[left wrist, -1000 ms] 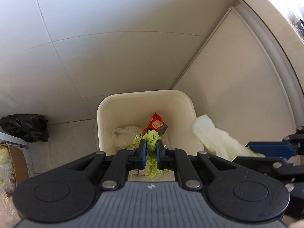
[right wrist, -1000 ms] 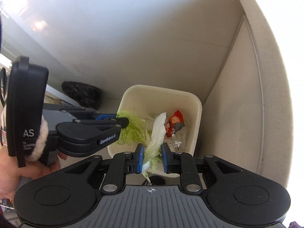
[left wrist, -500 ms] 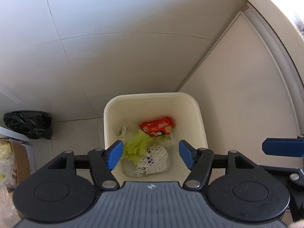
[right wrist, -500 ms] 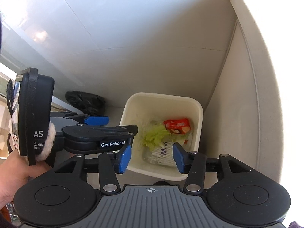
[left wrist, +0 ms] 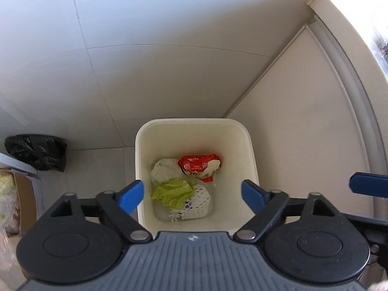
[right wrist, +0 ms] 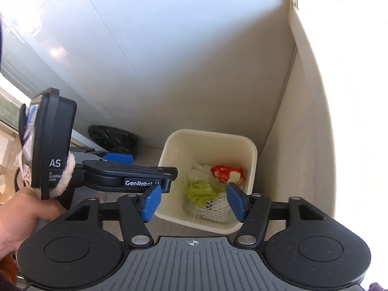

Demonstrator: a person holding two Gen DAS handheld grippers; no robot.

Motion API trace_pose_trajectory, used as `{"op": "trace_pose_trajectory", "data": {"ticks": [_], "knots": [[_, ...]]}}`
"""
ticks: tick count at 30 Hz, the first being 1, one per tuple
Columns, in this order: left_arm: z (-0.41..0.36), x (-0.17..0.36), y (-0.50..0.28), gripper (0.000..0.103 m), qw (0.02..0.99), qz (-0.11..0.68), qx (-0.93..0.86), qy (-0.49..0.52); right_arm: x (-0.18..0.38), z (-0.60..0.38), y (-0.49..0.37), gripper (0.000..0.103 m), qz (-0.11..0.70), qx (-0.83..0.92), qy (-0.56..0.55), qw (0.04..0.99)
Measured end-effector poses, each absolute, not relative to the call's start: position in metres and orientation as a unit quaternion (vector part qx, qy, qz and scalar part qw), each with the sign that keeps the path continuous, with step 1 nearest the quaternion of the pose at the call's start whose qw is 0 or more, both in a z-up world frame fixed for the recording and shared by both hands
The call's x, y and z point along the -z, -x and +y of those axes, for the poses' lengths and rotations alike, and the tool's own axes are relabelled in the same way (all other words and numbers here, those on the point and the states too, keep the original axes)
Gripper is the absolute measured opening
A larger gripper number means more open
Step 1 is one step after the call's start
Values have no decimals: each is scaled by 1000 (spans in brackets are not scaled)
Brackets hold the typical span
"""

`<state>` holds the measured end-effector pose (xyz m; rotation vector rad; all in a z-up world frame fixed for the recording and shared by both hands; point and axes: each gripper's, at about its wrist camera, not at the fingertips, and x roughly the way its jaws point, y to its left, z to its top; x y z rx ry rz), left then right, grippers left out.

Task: Collect trash
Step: 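Move both tools back up over the counter clutter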

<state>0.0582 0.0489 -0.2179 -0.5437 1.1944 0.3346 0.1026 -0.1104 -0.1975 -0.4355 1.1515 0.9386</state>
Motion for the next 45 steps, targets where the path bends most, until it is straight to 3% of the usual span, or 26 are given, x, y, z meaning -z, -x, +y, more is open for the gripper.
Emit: {"op": "trace_pose_trajectory", "data": {"ticks": [7,13,30,45], "knots": [[47,201,-55,99,784,544,-164,248,162,-130,-86,83,470,-443,204,736],[39,172,-56,102,802,530,-151,230,140,-146,-68,89,409,-444,236,761],[-15,99,-99,102,855,485,-91,158,104,-212,-69,94,311,-352,284,836],[-95,71,-178,102,888,454,13,74,79,-300,-131,96,323,-257,212,886]]}}
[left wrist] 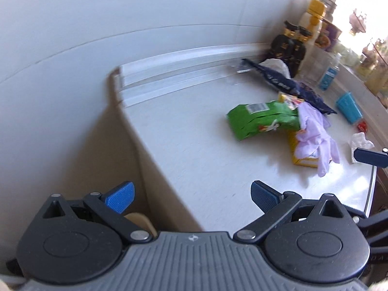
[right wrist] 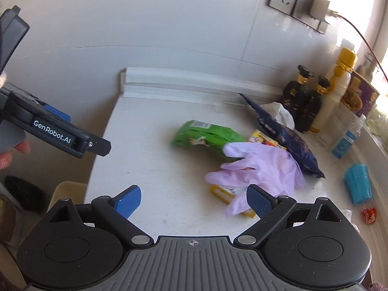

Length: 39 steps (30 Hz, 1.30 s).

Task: Collect trash
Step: 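Move both tools back up over the counter clutter, then close left tool on the green snack packet while right tool grasps the blue noodle packet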

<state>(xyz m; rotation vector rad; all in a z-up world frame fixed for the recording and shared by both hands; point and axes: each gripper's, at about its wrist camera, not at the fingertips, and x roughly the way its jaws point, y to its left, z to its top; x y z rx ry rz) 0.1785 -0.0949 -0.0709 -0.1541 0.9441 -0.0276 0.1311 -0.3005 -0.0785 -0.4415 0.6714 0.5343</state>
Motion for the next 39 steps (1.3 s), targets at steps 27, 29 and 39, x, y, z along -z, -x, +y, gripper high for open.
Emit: {"op": "trace_pose_trajectory", "data": {"ticks": [27,29,39], "knots": [[-151,85,-300,85,869,401,277,-77,80,-391,-360,94,331,-210,73,917],[-154,86,-302,84,864,402,291,-83,84,-389,-371,93,334,-215,76,914],[-155,88,-309,73,852,413,312,-86,105,-371,-404,64,365,-235,124,892]]}}
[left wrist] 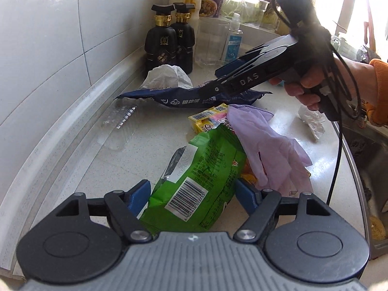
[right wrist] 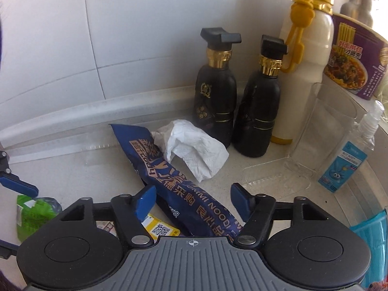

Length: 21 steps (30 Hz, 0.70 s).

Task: Collect trash
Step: 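Close left tool on the green snack packet while right tool grasps the blue noodle packet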

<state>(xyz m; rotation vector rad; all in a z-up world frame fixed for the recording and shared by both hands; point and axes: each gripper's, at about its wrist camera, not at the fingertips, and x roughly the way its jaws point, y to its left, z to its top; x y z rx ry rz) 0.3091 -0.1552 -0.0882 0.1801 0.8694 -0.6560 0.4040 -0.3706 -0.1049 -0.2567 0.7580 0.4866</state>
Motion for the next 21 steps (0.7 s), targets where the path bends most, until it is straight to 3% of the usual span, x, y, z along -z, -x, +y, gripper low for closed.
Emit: {"op": "trace_pose_trajectory", "data": {"ticks": [7,11,12,13,16,19,21], "knots": [[-151,89,-309,69,860,414,288,-80,115,-361,-414,62,392,-245,143,875],[-144,89,-313,56,869,419,258,-57,122,-353,-411,58,388,-242,183,870],[-141,89,-314,52,871,420,251,-50,120,-353,-410,48,385,-245,184,871],[-140,90,-315,42,871,424,243,-46,119,-353,-409,45,384,-244,184,871],[-136,89,-316,40,874,426,229,-33,113,-353,-405,42,377,-243,181,875],[-138,87,-314,44,875,427,225,-38,107,-353,-400,39,367,-243,184,879],[-141,88,-313,67,876,426,222,-49,101,-354,-395,38,360,-243,189,880]]}}
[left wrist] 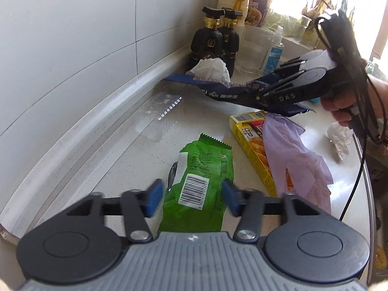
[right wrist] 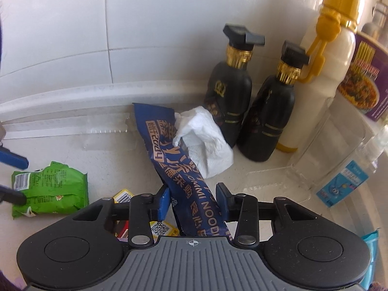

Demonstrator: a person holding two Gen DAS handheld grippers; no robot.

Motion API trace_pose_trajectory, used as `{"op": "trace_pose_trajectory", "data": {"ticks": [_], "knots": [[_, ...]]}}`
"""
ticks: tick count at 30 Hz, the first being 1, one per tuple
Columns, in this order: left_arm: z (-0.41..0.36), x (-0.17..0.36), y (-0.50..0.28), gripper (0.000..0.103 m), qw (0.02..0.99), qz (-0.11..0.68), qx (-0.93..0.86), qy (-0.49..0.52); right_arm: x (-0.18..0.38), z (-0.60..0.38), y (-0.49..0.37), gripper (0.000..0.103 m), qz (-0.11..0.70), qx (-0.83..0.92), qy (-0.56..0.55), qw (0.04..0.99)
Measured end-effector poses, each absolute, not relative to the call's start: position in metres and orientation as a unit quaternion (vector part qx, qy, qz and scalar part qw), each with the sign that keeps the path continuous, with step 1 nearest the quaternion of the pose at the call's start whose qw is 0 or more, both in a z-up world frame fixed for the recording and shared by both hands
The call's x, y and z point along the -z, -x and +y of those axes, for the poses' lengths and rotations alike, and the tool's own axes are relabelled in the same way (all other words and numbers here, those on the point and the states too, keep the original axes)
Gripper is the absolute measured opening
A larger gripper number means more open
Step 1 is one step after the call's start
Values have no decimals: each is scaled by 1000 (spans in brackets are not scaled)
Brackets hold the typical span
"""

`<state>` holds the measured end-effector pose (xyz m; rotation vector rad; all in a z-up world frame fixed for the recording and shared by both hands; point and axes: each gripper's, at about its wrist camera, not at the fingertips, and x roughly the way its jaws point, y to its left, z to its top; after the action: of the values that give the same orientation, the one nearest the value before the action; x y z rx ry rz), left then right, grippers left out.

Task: Collect trash
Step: 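Close left tool on the green snack packet while right tool grasps the blue noodle packet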

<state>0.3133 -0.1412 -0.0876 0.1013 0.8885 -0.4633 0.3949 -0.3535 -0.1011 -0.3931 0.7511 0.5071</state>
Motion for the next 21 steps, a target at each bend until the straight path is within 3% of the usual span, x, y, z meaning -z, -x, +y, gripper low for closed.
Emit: {"op": "trace_pose_trajectory", "data": {"ticks": [1,7,9,12,21], "knots": [[-143,88,-313,78,877,425,220,-54,98,-354,-392,37,357,-245,189,881],[-151,96,-316,78,865,444,220,-77,76,-355,-379,34,339,-255,188,886],[-153,100,-318,76,864,450,213,-78,69,-357,-374,34,336,-257,184,887],[-156,103,-321,62,863,459,197,-75,63,-361,-369,34,336,-261,172,888],[-159,98,-308,59,872,450,182,-62,51,-378,-356,34,358,-269,101,888]]}}
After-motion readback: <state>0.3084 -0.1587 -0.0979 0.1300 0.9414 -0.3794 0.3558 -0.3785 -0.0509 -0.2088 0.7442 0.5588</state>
